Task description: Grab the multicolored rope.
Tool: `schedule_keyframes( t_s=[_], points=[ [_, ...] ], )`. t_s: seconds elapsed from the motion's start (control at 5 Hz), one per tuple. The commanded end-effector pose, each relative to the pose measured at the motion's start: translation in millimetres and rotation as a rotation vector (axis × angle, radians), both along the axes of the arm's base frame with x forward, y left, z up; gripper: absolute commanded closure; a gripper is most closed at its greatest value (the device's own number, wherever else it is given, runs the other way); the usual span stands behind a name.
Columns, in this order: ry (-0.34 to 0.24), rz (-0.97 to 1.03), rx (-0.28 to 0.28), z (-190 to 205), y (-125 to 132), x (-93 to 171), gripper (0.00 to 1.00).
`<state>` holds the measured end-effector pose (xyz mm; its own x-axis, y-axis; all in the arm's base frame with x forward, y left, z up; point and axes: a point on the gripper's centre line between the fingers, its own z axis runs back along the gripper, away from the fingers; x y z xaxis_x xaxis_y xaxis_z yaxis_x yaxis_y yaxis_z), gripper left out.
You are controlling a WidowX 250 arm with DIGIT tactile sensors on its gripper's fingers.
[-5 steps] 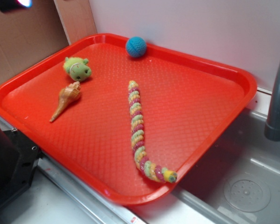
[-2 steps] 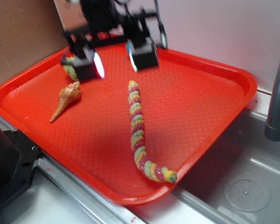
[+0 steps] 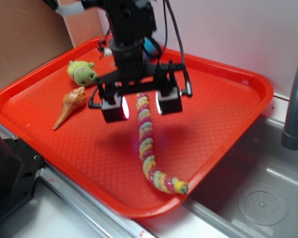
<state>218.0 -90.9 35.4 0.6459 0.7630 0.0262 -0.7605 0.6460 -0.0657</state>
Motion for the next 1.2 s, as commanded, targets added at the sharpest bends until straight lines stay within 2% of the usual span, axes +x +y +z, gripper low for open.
schedule_keyframes(
  t_s=[0.0, 0.4, 0.8, 1.0],
  points=[
    [-0.029, -0.013, -0.004, -17, -2, 2, 1.0],
    [-0.028, -0.012, 0.003, -16, 3, 3, 1.0],
    [-0.005, -0.281, -0.011, 47, 24, 15, 1.0],
    [-0.015, -0.433, 0.014, 88, 35, 20, 1.0]
  ],
)
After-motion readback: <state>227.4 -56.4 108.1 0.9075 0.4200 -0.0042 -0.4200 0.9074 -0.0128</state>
